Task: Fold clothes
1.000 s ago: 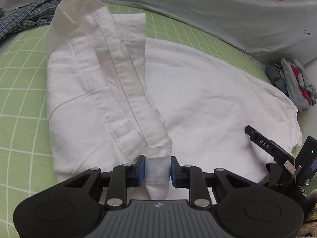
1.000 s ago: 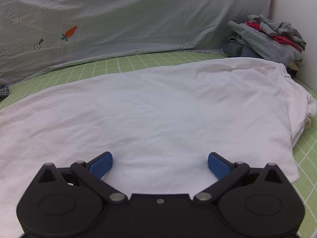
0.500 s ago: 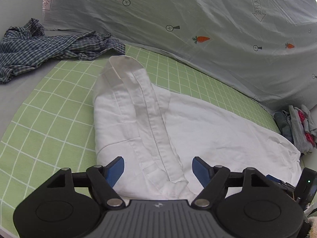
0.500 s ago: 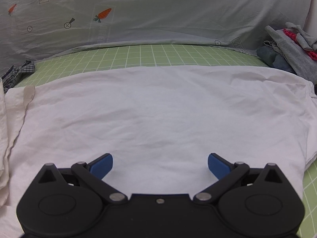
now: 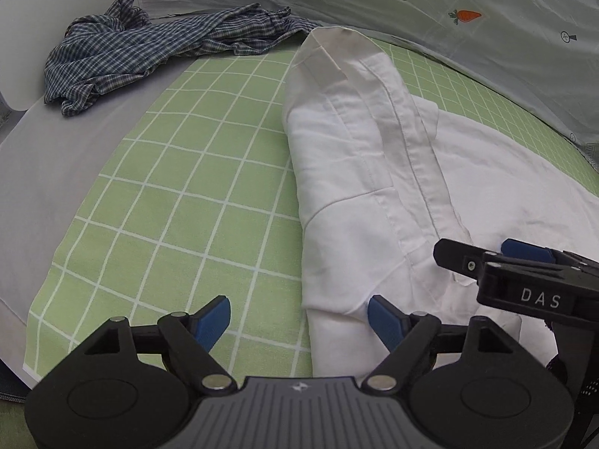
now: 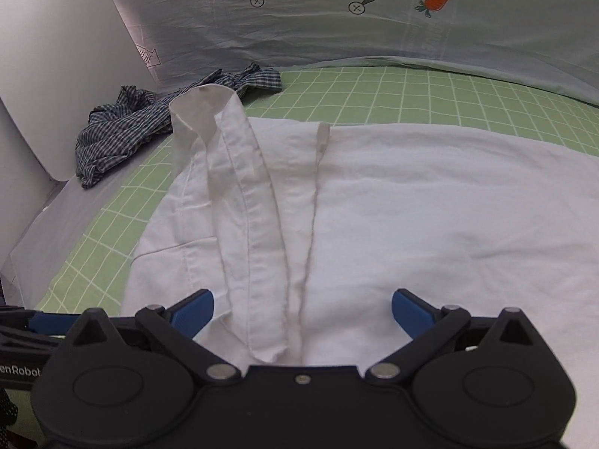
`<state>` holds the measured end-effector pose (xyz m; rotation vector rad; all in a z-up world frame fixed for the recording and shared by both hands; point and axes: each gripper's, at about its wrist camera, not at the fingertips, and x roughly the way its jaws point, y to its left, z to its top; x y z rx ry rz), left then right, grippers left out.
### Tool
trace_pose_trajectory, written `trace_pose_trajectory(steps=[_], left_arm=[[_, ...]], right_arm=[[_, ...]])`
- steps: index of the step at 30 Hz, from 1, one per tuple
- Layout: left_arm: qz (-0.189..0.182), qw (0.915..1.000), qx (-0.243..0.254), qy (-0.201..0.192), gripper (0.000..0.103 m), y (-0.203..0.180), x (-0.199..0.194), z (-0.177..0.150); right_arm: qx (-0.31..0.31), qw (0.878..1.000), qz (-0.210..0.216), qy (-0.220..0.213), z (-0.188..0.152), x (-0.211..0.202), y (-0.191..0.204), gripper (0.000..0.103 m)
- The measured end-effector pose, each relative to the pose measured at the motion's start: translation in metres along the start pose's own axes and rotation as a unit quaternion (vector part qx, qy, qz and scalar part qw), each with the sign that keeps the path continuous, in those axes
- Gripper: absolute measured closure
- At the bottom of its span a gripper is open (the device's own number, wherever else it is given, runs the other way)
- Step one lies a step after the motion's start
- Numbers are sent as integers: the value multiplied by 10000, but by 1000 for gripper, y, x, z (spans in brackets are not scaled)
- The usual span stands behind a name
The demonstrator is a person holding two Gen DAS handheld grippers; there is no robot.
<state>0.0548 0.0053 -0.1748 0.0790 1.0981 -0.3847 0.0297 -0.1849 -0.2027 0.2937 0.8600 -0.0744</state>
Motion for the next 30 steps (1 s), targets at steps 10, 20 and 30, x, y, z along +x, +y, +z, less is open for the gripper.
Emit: trace_pose_trajectory(steps=[10,20,30], left_arm=[[-123,9997,75,217,18,4,10,2],[-87,9992,139,360,14,2,14,3],[-45,9989,431,-156,14,-20,-3,13]], right_arm=[[-71,9999,128,14,3,-1,8,55],[-156,9997,184,-59,4,1,9,87],[-946,9923,-30,-797,3,-43,13,97]])
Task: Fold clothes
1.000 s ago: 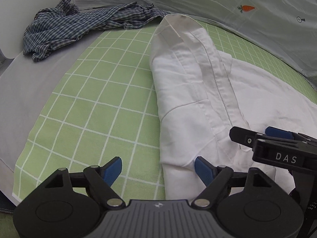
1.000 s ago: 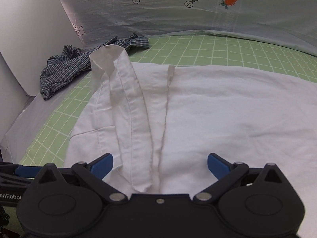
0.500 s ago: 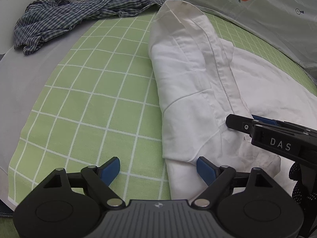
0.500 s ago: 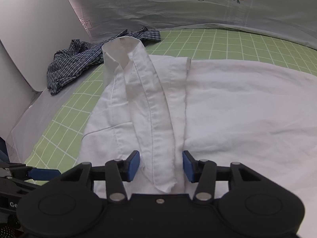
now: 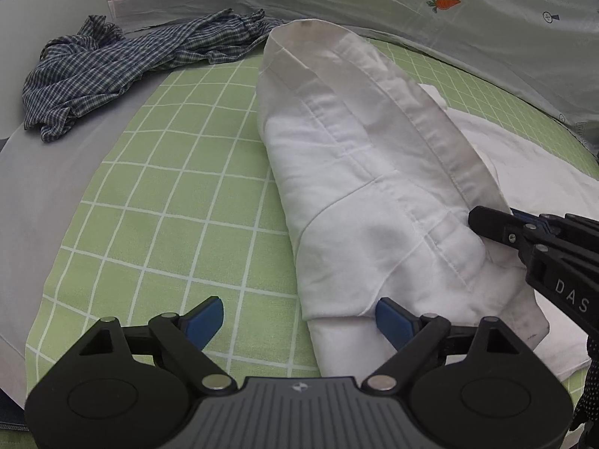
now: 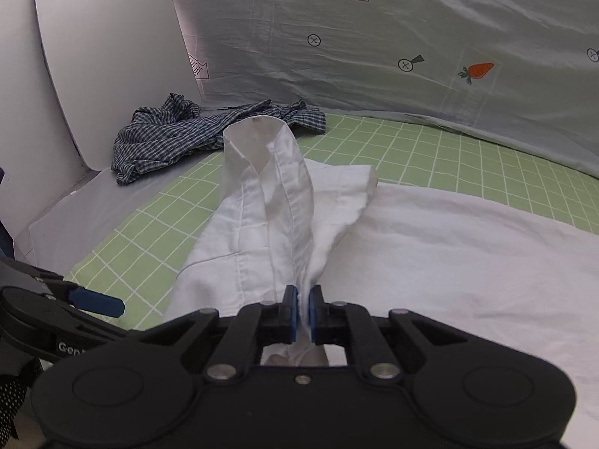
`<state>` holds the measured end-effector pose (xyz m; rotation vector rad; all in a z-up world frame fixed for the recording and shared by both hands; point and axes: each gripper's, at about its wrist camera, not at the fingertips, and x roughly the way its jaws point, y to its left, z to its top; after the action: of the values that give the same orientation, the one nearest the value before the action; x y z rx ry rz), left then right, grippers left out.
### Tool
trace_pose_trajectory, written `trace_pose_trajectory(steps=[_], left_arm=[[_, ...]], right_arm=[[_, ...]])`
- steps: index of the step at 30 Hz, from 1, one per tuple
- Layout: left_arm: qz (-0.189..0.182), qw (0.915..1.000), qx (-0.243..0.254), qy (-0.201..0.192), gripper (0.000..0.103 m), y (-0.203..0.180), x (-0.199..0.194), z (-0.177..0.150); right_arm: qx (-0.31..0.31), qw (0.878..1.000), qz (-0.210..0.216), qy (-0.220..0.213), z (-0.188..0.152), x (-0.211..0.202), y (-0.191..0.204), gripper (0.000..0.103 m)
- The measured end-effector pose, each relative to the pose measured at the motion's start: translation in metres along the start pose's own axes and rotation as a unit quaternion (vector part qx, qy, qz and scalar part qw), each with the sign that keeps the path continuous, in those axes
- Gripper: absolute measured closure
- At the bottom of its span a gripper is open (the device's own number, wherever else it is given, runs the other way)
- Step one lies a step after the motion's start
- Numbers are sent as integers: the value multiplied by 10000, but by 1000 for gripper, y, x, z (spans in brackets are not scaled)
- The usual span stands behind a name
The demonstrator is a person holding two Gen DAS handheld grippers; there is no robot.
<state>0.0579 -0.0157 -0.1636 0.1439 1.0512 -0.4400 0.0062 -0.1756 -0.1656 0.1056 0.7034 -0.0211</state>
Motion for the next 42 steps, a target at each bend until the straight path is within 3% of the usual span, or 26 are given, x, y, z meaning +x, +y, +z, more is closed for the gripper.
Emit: trace_pose_trajectory(steps=[5,15,18,24,28,31,36,40,42], left_arm=[[49,9987,-5,-501,14,-16,-14,13],[-244,9983,31,-525,14,-66,-10,21],[-256,9987,137,-430,14,-85,-7,18],[-166,9991,394,2,14,-109,6,4],[-101,9989,428,171,14,-111,10,-4],[-75,9987,408,296,14,-112,12,-9],[-60,9979,527,361,14,-115,11,-11],[-58,9967,734,335,14,-118,6,-15],[-54,9962,807,314,14,-117,3,-17]], right_arm=[[43,9990,-416,-160,-3,-24,-25,97],[761,9885,-1274,-288,-21,-73,-104,97],[1281,9808,-1469,-87,-35,-79,-137,97],[1775,9643,-1782,828,-56,-59,-171,88],[1744,9638,-1952,502,-55,-72,-176,76],[1647,9707,-1738,203,-51,-79,-173,76],[1351,9859,-953,260,-45,-63,-160,76],[1342,9875,-684,454,-44,-42,-160,55],[1415,9863,-607,599,-47,-35,-162,56]])
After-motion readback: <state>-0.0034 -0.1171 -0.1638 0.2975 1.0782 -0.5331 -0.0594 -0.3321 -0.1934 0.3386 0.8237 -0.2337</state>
